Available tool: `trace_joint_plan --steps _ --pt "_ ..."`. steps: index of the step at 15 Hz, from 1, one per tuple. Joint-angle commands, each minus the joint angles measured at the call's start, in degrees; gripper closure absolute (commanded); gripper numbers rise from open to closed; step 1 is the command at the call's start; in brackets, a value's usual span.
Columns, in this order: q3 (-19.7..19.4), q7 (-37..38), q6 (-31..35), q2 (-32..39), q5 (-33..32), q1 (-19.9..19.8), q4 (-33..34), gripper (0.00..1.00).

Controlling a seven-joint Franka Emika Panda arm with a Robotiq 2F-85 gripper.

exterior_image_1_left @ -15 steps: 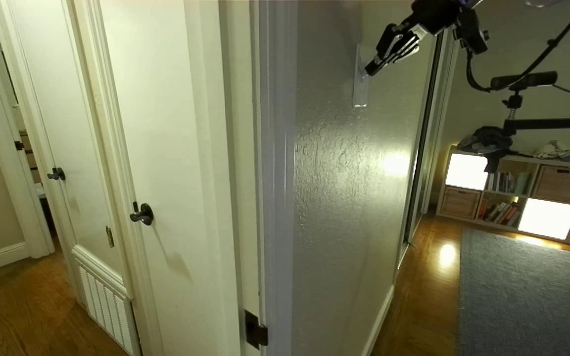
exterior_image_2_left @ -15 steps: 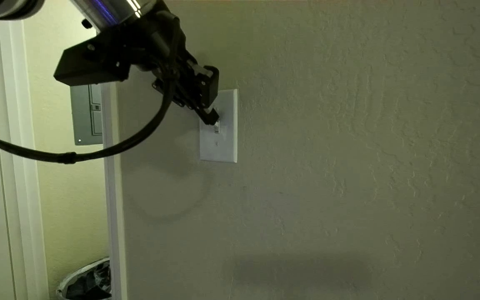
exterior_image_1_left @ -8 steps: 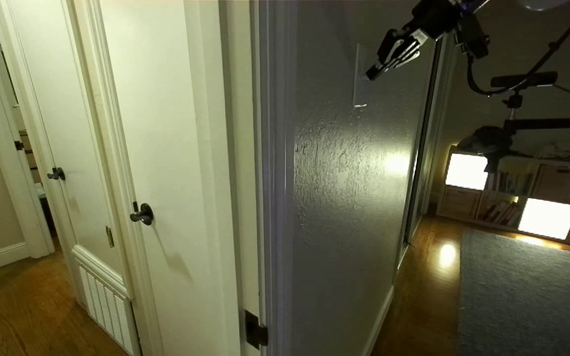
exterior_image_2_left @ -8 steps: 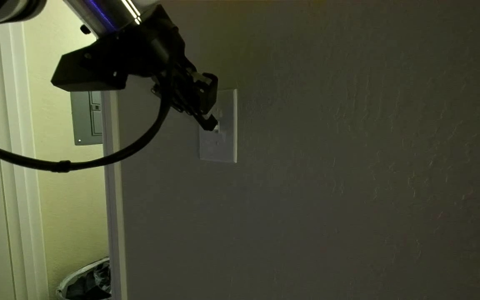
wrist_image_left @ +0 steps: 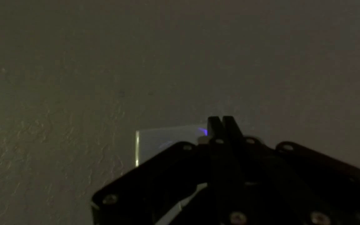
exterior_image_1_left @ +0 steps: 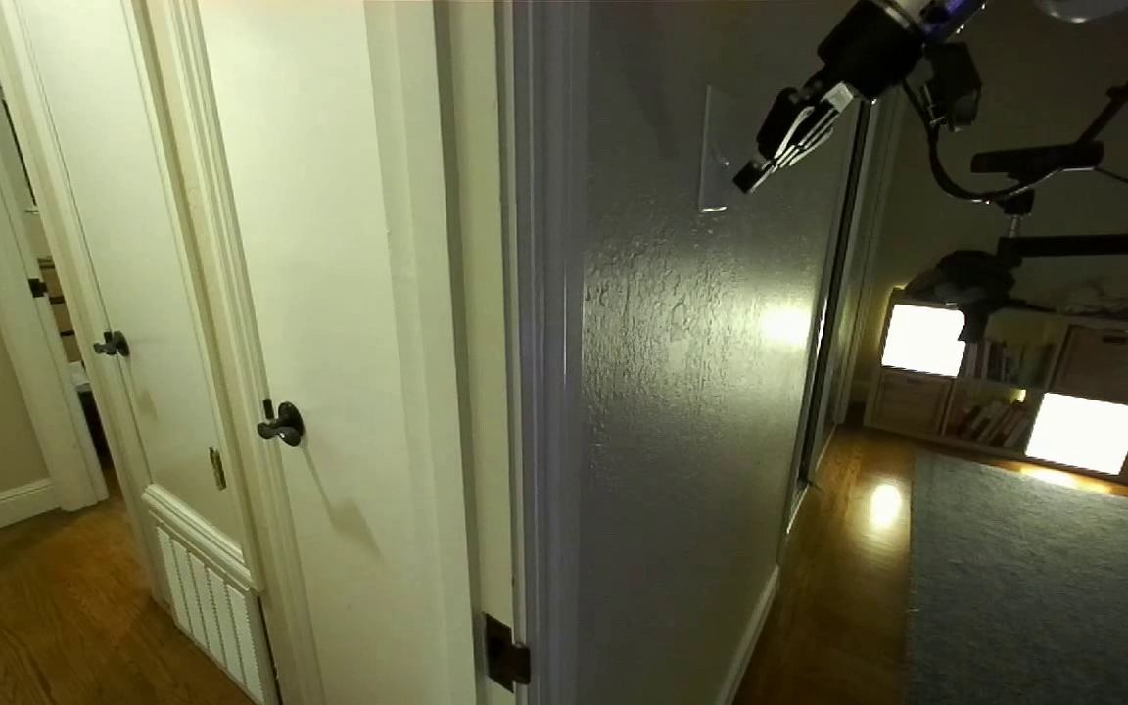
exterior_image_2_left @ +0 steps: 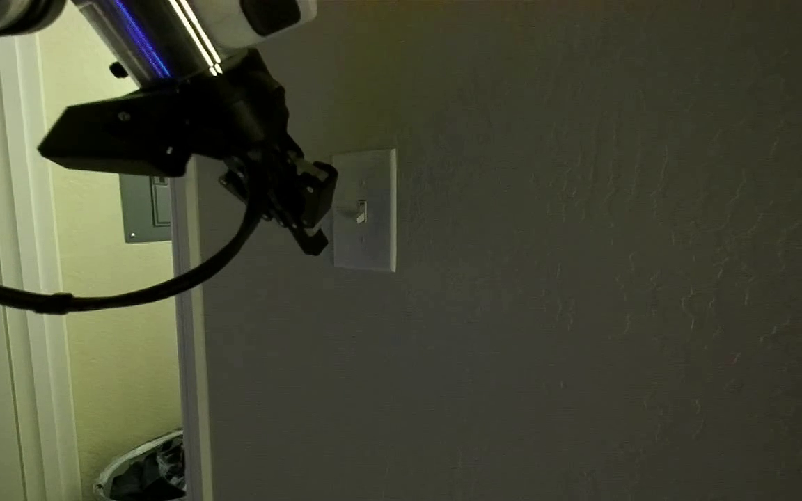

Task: Flip the switch on the wall

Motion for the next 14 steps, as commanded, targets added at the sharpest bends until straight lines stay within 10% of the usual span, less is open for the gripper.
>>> trace_joint_plan --steps 1,8,11,12,14 --pt "-0.8 -3.8 -13.9 -5.9 -1.0 -0.2 -2.6 0.68" --pt "1.5 -2.0 -41.6 -5.5 -11.5 -6.9 -0.4 0.34" --pt "2.4 -1.4 -45.8 -5.6 -14.7 -7.8 -0.1 0.15" --pt "2.2 -2.6 -43.4 -4.3 -12.3 -7.8 0.2 0.33" --pt "2.5 -2.6 -44.2 -4.3 -13.1 -7.9 0.2 0.19"
